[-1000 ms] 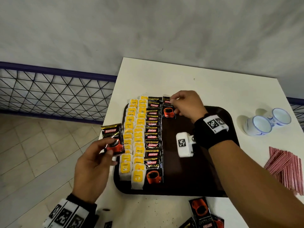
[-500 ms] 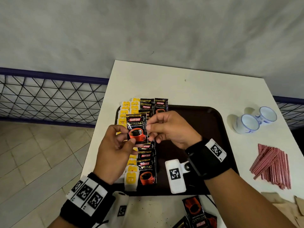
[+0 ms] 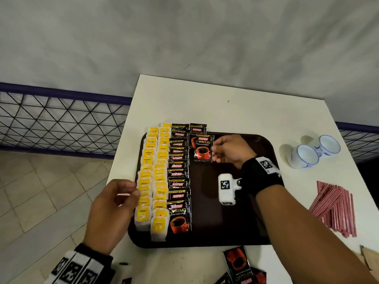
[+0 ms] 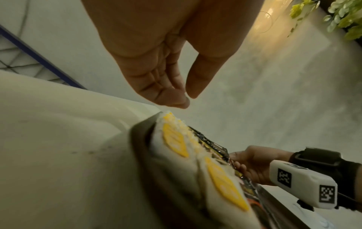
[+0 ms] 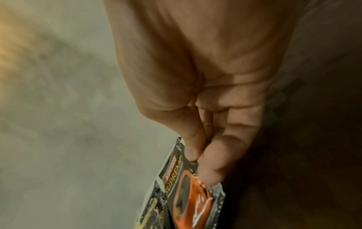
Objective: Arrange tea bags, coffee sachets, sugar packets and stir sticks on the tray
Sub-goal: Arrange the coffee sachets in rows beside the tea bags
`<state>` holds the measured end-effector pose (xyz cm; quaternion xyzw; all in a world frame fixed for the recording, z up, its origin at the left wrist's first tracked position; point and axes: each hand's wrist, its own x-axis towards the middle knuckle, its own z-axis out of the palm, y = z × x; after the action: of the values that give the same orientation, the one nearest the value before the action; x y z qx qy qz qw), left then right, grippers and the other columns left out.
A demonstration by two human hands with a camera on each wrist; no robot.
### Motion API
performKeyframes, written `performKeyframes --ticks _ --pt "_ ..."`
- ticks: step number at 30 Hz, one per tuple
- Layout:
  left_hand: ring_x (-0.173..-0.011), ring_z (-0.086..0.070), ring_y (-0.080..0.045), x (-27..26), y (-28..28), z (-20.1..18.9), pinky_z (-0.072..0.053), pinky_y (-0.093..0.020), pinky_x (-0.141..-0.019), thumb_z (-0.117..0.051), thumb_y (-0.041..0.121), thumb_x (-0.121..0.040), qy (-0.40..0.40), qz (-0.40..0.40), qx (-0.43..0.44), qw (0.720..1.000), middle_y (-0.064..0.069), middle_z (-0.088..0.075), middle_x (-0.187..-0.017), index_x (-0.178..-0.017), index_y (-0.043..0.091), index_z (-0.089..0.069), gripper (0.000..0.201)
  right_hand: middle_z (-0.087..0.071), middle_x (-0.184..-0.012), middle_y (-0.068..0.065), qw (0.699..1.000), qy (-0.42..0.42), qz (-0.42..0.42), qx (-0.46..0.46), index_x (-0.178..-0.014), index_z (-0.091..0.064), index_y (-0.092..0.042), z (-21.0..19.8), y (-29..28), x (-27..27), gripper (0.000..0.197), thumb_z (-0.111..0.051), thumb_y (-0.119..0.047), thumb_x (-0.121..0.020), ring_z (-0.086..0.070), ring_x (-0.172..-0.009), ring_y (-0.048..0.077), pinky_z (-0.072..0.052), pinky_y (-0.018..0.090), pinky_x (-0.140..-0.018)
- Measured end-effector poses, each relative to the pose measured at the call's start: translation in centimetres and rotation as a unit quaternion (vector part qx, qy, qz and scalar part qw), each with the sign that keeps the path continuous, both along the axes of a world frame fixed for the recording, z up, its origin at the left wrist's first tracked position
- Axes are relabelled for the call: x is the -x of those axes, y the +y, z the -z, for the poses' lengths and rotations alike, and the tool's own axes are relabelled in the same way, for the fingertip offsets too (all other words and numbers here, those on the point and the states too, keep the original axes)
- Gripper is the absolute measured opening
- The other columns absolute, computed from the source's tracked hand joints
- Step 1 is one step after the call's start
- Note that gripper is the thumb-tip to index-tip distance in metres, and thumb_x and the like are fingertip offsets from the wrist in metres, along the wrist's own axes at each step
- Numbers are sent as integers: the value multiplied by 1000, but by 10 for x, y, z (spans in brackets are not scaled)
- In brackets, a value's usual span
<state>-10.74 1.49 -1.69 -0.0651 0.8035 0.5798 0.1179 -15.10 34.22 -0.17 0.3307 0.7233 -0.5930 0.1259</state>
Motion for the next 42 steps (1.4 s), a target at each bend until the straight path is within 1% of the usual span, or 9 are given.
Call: performKeyframes --ticks 3,10,18,22,25,29,35,39,42 --pt "-79 -71 -27 -4 -12 7 -57 -41 -70 -71 7 -88 -9 -8 37 999 3 -75 -88 -87 27 -66 21 -59 -62 14 1000 -11 2 -4 -91 -58 -2 6 3 7 10 -56 7 -95 -61 -42 14 -51 21 -43" --pt "-81 -71 -24 -11 -17 11 -56 -39 -74 -70 6 -89 -23 -13 63 998 5 -74 -91 -87 23 -67 17 -61 -62 13 1000 -9 2 3 -90 -60 -2 1 -1 25 10 -58 7 -94 -63 -44 16 -52 23 -44" --pt "-80 -70 -23 -14 -16 11 -54 -33 -69 -71 6 -89 -28 -9 62 998 5 -74 -90 -88 24 -68 18 -64 -66 14 999 -3 14 -36 -80 -63 -3 5 -8 34 14 -63 8 -89 -64 -46 18 -53 24 -43" --pt "-80 -71 -22 -15 -19 12 -54 -22 -62 -71 5 -89 -24 -7 67 997 3 -74 -91 -90 23 -69 18 -64 -65 13 998 -1 16 -58 -77 -66 0 6 -10 34 14 -61 10 -86 -64 -48 20 -53 25 -45" --pt "-81 -71 -23 -16 -18 12 -51 -29 -67 -71 5 -89 -29 -6 67 997 3 -75 -91 -90 23 -69 18 -64 -64 10 997 -5 18 -69 -75 -66 1 6 -10 34 17 -58 13 -84 -64 -50 21 -53 25 -46" --pt "-81 -71 -22 -16 -17 10 -51 -28 -68 -71 6 -89 -28 -1 70 997 4 -74 -92 -90 24 -68 18 -65 -65 12 997 -7 23 -68 -74 -66 0 7 -9 35 17 -60 12 -84 -65 -52 23 -54 27 -48" --pt "-81 -71 -22 -18 -18 6 -54 -35 -70 -71 7 -89 -30 4 73 997 5 -74 -91 -91 25 -68 18 -63 -70 16 998 3 36 -59 -82 -66 2 2 -7 29 8 -63 6 -88 -67 -51 21 -59 29 -53" --pt "-80 -71 -23 -23 -17 -3 -58 -44 -75 -70 7 -89 -23 12 73 997 7 -74 -90 -90 26 -69 19 -63 -75 17 996 33 60 -49 -84 -67 1 -18 -2 -3 8 -62 5 -89 -67 -53 21 -56 27 -50" --pt "-81 -71 -19 -32 -16 -10 -58 -43 -74 -72 10 -89 -19 45 76 996 15 -73 -88 -91 29 -69 19 -64 -74 14 995 55 60 -49 -86 -66 -2 -36 -2 -55 5 -64 1 -90 -66 -54 20 -54 26 -49"
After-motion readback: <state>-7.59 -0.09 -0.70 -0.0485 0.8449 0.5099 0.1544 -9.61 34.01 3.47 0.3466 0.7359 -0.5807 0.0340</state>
